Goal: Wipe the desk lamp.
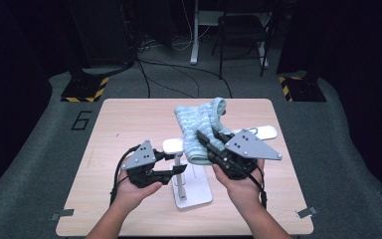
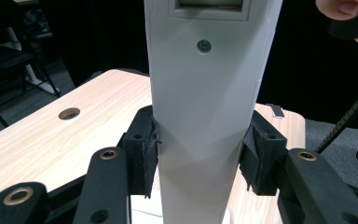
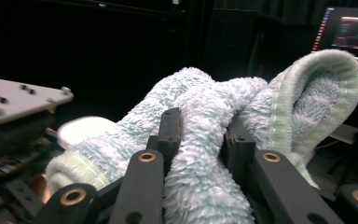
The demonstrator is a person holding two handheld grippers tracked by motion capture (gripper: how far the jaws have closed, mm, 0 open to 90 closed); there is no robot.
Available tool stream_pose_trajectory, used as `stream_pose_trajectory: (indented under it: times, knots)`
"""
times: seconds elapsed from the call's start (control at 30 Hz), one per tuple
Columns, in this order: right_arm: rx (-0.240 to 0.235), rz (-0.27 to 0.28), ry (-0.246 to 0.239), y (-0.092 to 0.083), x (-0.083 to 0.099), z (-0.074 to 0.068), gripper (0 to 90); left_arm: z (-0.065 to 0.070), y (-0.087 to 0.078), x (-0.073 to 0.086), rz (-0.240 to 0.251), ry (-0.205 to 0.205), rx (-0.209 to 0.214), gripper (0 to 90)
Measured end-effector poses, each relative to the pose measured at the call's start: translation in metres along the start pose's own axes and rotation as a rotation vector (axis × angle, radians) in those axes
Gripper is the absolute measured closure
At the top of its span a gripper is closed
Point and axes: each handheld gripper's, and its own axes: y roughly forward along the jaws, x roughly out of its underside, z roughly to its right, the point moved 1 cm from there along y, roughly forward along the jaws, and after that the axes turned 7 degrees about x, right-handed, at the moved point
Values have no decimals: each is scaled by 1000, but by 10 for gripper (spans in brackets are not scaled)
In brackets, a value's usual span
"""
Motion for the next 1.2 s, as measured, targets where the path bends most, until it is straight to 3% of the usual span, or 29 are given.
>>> stream_pose_trajectory:
  times: [0.47, 0.7, 0.87, 1.2]
  knots:
    - [182, -31, 67, -35, 15, 73, 729, -1, 2, 0, 3, 6, -4, 526]
    - [255, -37, 95, -49, 20, 102, 728, -1, 1, 0, -1, 4, 2, 526]
    - [268, -49, 106, -51, 22, 108, 729, -1, 1, 0, 0, 0, 1, 526]
    - [249, -41, 84, -44, 22, 89, 731, -1, 1, 0, 7, 3, 3, 526]
